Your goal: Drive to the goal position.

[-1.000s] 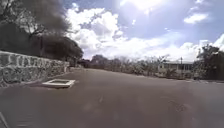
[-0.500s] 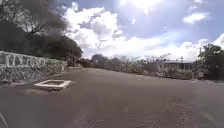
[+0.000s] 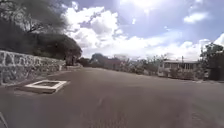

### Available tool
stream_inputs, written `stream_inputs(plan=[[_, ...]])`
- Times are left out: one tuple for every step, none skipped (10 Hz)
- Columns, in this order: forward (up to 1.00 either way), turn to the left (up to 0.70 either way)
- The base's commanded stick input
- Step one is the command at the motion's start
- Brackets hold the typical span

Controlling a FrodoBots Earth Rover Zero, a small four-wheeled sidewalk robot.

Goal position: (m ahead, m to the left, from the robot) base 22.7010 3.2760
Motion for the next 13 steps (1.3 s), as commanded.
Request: stream_inputs(plan=[[0.70, 0.00], [0.70, 0.00], [0.70, 0.00], [0.70, 0.00], [0.70, 0.00], [0.70, 0.00], [0.70, 0.00], [0.70, 0.00], [0.70, 0.00], [0.70, 0.04], [0.70, 0.09], [0.70, 0.15], [0.70, 0.20]])
